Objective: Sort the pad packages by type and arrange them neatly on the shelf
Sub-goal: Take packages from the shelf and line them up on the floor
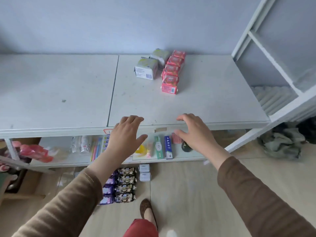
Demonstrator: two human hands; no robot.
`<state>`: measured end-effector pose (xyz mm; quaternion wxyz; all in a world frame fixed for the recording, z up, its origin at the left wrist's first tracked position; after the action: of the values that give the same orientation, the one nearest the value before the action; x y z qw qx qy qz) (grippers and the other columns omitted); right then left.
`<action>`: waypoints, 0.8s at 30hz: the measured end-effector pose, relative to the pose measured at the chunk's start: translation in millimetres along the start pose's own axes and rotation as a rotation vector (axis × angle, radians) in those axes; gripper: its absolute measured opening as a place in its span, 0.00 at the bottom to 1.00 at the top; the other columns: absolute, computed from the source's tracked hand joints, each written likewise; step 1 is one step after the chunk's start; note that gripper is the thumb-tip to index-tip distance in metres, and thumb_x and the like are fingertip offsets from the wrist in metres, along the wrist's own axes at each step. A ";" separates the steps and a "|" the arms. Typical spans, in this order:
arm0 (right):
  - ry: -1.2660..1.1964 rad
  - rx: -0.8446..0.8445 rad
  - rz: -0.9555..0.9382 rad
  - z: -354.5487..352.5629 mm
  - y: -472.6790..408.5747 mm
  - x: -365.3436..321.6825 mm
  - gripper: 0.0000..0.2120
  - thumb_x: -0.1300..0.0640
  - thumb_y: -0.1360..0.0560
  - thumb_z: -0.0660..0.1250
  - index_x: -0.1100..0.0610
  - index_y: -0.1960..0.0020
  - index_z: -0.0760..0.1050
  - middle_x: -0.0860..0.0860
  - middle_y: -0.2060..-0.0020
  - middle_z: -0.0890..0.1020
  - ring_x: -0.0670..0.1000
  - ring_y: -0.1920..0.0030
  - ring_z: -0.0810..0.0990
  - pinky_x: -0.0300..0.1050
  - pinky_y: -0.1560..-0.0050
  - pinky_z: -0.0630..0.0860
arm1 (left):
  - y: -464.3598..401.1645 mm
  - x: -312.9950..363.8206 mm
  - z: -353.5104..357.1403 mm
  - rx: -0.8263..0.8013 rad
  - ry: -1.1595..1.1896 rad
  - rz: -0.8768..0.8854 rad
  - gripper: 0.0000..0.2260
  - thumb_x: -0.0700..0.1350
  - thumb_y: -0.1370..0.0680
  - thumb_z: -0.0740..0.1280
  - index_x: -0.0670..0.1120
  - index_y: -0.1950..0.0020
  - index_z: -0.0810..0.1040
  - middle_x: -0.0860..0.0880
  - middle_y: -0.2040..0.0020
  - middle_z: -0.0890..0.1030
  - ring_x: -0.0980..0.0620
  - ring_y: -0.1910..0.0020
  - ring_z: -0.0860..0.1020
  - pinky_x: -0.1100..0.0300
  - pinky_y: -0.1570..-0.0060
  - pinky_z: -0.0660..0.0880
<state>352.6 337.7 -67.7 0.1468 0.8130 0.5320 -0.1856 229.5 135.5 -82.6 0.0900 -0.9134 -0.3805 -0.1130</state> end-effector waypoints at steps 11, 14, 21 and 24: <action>-0.049 0.045 -0.026 -49.3 -147.2 -3.1 0.20 0.46 0.23 0.68 0.50 0.34 0.73 0.49 0.38 0.77 0.54 0.37 0.73 0.50 0.39 0.72 | -151.6 -28.5 -38.1 0.044 0.162 -0.051 0.25 0.57 0.24 0.68 0.50 0.29 0.70 0.50 0.34 0.73 0.47 0.34 0.69 0.53 0.40 0.68; -0.073 0.058 -0.026 -57.5 -207.7 4.5 0.20 0.45 0.24 0.67 0.51 0.34 0.74 0.50 0.39 0.79 0.55 0.37 0.74 0.51 0.40 0.73 | -198.0 -43.6 -34.7 0.031 0.202 -0.102 0.26 0.56 0.24 0.69 0.49 0.28 0.69 0.48 0.33 0.73 0.45 0.34 0.70 0.53 0.36 0.67; 0.102 0.081 0.008 -58.1 -356.3 35.6 0.27 0.39 0.22 0.62 0.58 0.33 0.71 0.56 0.33 0.74 0.60 0.31 0.67 0.54 0.35 0.70 | -308.0 -82.9 -13.2 -0.017 0.403 -0.329 0.33 0.58 0.27 0.73 0.52 0.26 0.65 0.46 0.32 0.72 0.48 0.35 0.72 0.48 0.34 0.69; 0.245 0.086 -0.006 -52.9 -400.7 40.3 0.28 0.37 0.22 0.59 0.59 0.35 0.72 0.58 0.36 0.75 0.60 0.33 0.68 0.55 0.36 0.69 | -339.6 -93.6 -5.0 -0.054 0.508 -0.388 0.38 0.58 0.30 0.76 0.56 0.24 0.62 0.47 0.31 0.69 0.49 0.33 0.70 0.47 0.35 0.70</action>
<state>6.6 550.1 -55.7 0.0452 0.8335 0.5399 -0.1082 -78.2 306.8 -76.9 0.1346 -0.7684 -0.5100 -0.3625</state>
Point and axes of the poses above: each hand's wrist, its own y-axis away from the middle knuckle, its own z-axis out of the palm, x = y × z, the point moved 5 cm from there along -y, towards the middle knuckle
